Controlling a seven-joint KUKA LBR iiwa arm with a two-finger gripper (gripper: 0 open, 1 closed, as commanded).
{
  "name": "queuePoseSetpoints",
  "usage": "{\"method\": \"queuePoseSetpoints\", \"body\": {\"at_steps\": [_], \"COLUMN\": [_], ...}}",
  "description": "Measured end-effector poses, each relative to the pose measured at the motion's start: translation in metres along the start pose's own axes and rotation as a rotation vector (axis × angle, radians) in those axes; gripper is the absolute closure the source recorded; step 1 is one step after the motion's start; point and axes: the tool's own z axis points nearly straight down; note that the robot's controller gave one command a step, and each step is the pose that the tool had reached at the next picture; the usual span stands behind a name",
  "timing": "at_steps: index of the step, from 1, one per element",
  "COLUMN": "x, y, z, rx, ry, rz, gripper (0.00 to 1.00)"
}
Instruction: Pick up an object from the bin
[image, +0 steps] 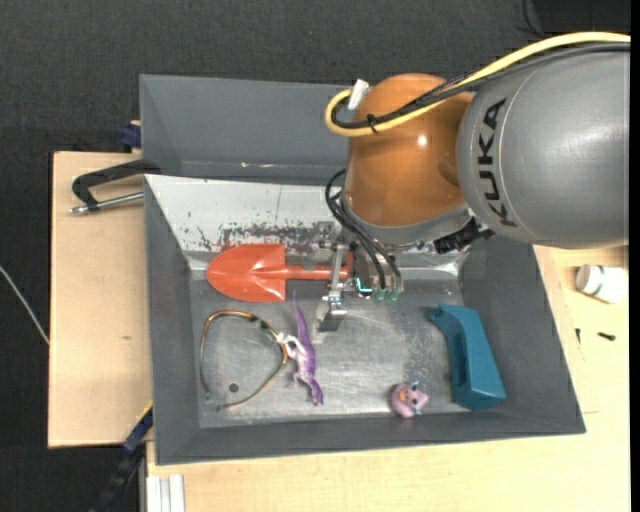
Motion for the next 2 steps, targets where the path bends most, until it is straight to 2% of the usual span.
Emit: {"method": "queuePoseSetpoints", "body": {"at_steps": [1,2], "x": [-0.002,-0.013], "y": [-0.001,0.017], "z": [-0.005,0.038], "rx": [-0.001,-0.002], "ry": [-0.009,-0.013], "rz": [0.002,0.086], "gripper": [0.0,0.0]}}
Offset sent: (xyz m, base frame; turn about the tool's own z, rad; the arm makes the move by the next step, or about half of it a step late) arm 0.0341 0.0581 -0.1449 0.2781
